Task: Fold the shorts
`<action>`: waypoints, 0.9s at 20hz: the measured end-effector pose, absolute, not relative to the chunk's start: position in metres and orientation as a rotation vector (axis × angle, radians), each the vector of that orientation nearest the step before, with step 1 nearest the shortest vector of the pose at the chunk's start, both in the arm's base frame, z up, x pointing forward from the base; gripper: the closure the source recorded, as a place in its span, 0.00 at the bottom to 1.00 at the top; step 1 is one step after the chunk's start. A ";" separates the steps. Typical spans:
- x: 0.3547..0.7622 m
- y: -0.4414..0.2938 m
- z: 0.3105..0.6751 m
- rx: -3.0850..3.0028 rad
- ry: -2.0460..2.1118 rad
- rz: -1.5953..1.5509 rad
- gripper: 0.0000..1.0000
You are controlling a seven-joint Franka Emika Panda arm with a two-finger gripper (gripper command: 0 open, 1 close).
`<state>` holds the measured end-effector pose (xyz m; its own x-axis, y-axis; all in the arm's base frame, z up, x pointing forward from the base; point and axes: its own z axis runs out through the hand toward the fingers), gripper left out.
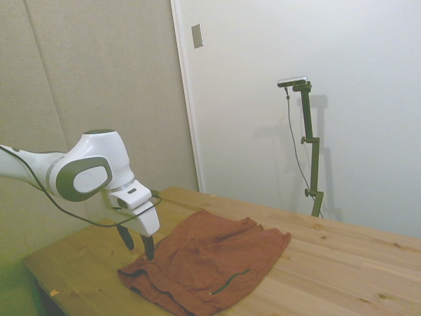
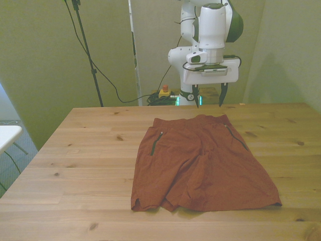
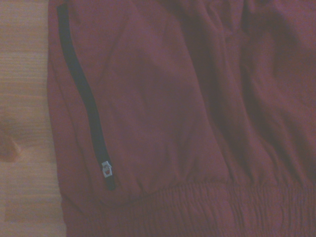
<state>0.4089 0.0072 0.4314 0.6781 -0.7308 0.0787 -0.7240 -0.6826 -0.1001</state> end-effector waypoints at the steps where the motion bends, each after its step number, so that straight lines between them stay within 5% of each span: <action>1: 0.409 0.007 0.431 -2.823 1.224 -0.172 0.00; 8: 0.433 0.061 0.438 -3.104 1.134 -0.453 0.00; 18: 0.420 0.193 0.374 -3.590 0.862 -0.740 0.00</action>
<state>0.4198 0.1929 0.3736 0.8351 -0.2805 0.4732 -0.5102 -0.7167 0.4754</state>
